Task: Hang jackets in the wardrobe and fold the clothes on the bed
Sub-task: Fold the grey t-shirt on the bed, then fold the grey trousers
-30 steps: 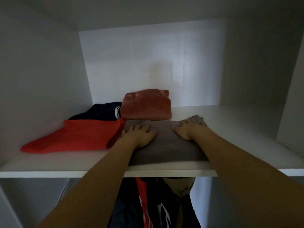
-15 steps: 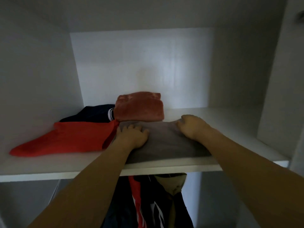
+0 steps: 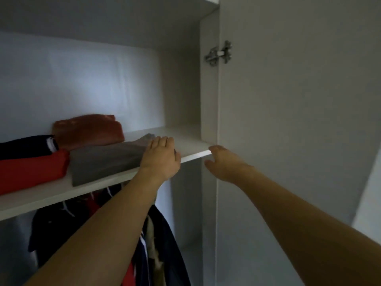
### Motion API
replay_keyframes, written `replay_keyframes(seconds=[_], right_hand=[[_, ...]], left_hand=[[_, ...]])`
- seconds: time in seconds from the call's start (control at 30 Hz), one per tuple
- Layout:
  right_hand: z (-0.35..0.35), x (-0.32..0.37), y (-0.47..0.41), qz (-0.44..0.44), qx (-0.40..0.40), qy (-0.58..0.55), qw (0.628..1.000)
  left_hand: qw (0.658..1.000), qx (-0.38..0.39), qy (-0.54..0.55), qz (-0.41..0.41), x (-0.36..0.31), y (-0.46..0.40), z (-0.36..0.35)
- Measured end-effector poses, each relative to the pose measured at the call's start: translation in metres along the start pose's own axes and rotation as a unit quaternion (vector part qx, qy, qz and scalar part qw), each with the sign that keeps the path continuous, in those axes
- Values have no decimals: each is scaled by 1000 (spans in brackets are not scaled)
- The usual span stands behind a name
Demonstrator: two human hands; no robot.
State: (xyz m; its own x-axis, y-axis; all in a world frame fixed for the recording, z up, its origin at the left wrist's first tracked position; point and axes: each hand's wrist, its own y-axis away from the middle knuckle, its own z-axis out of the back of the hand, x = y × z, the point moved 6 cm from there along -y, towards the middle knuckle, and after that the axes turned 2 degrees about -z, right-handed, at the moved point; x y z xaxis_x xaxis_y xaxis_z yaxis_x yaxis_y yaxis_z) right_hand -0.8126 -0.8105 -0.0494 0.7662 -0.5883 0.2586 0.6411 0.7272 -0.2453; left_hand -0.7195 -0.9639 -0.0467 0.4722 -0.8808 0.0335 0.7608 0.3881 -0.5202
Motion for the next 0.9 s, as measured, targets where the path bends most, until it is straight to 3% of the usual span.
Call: replay_keyframes(seconds=[0.17, 0.43, 0.9], right_hand=[[26, -57, 115, -80, -3, 66, 995], [96, -166, 337, -235, -45, 93, 967], [201, -335, 792, -435, -43, 120, 891]], left_hand=[[995, 25, 47, -82, -96, 52, 5], [969, 27, 100, -224, -307, 146, 67], [895, 94, 206, -385, -667, 427, 177]])
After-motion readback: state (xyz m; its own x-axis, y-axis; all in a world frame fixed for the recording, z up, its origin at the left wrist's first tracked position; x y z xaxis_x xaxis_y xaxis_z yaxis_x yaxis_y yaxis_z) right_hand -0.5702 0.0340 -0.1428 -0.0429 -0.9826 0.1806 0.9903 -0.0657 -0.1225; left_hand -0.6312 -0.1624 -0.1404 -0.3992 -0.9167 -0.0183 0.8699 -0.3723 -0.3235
